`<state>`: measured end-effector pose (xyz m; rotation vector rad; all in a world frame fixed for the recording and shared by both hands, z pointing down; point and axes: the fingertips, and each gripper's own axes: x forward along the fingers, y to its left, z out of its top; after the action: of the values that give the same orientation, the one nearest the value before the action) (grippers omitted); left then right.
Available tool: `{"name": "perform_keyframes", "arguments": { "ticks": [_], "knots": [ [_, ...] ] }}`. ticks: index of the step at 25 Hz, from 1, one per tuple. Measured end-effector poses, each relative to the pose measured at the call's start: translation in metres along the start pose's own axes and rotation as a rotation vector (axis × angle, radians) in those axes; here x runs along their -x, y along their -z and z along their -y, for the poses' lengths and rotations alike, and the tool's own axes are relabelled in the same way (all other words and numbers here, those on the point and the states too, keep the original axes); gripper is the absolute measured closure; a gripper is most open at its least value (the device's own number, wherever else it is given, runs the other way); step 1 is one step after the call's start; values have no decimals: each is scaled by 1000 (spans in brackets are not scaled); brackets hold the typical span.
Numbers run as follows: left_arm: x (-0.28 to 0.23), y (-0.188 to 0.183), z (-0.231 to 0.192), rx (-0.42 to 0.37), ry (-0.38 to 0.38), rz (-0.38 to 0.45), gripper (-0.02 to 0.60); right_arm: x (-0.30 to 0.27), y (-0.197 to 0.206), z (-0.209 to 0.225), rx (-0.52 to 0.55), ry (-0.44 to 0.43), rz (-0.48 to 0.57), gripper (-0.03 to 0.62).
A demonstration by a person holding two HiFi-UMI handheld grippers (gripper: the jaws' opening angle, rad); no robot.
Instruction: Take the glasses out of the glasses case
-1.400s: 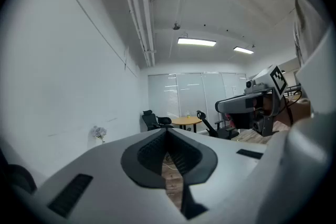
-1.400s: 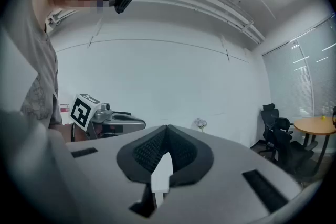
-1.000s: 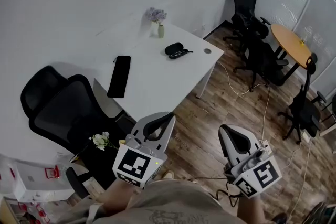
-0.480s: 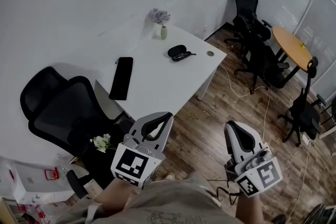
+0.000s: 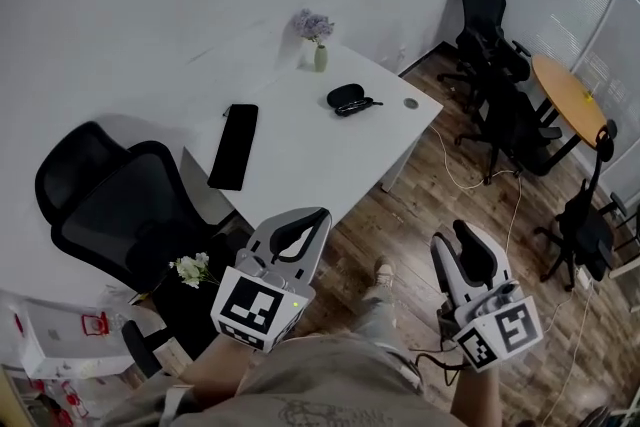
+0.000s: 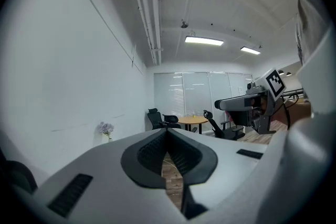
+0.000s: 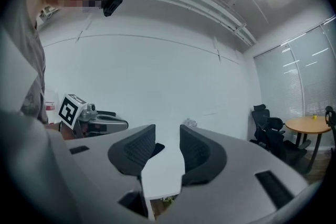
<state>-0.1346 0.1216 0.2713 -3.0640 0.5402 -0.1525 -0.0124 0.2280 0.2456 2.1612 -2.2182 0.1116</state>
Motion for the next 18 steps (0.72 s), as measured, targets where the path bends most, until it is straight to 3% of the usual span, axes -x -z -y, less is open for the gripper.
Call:
{"name": "perform_keyframes", "arguments": {
  "ticks": [8,18],
  "knots": [
    [-72,9,-26,-19,-68,-38,566,-60,14,65,-14,-80,-20,441],
    [-202,6,-71,-16,-195,-105,566,-164,14,182,-13,-237,-54,462]
  ]
}}
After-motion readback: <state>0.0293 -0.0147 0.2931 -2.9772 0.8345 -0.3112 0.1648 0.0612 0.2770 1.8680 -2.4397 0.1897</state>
